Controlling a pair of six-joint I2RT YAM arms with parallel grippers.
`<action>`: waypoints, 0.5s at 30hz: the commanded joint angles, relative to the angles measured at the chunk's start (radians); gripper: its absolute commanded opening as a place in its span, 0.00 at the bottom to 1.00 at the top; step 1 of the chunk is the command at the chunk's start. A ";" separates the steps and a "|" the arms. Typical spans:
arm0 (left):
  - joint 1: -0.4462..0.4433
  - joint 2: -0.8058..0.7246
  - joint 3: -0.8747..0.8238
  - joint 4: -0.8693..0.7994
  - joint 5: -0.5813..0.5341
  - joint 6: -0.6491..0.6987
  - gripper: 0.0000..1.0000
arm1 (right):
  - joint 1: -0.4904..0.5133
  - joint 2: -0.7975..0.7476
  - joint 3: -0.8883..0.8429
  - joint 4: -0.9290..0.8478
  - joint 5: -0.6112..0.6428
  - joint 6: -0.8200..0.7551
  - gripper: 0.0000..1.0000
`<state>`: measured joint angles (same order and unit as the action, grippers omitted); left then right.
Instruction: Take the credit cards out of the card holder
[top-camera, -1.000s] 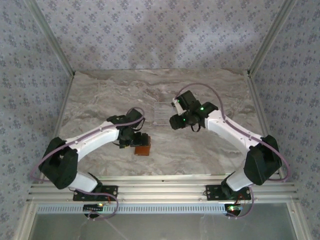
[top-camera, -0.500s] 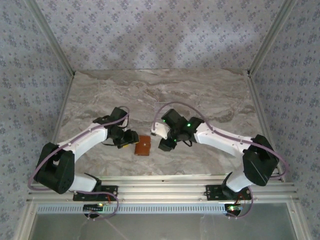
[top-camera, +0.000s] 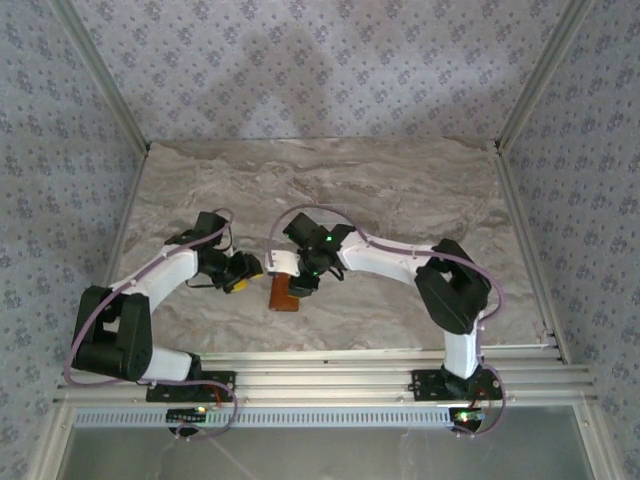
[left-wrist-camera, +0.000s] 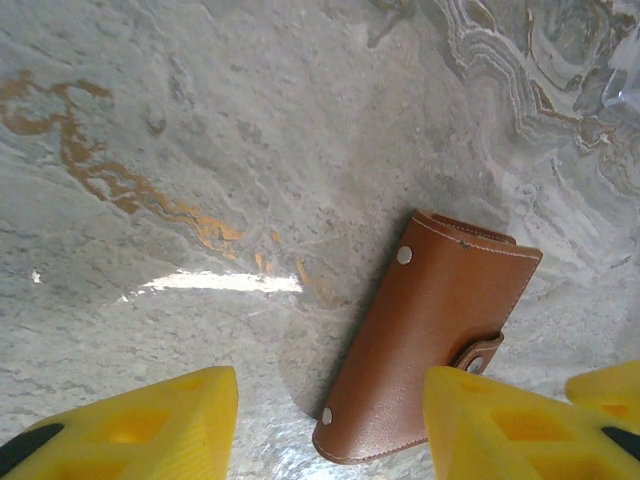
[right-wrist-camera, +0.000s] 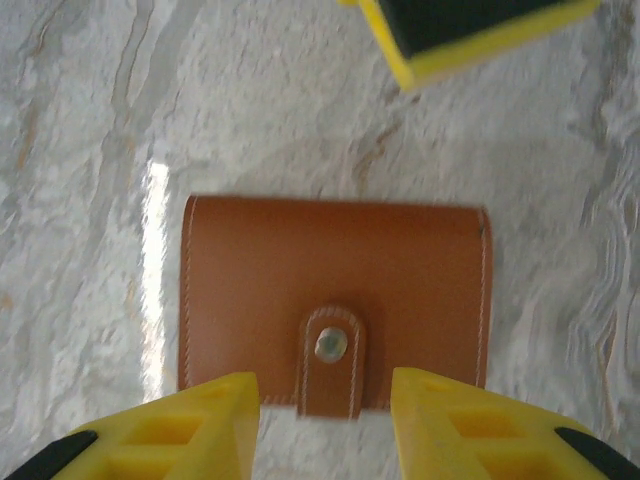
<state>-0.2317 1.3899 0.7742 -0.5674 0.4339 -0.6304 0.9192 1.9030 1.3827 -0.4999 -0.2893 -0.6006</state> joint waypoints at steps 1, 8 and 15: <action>0.006 -0.046 -0.026 0.044 0.023 -0.024 0.51 | 0.004 0.053 0.062 -0.017 -0.044 -0.042 0.41; 0.006 -0.069 -0.043 0.076 0.030 -0.032 0.50 | 0.007 0.130 0.099 -0.034 -0.015 -0.069 0.41; 0.006 -0.042 -0.046 0.107 0.065 -0.022 0.49 | 0.025 0.139 0.060 -0.039 0.018 -0.080 0.43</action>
<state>-0.2279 1.3380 0.7300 -0.4885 0.4526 -0.6556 0.9234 2.0254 1.4513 -0.5018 -0.2909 -0.6563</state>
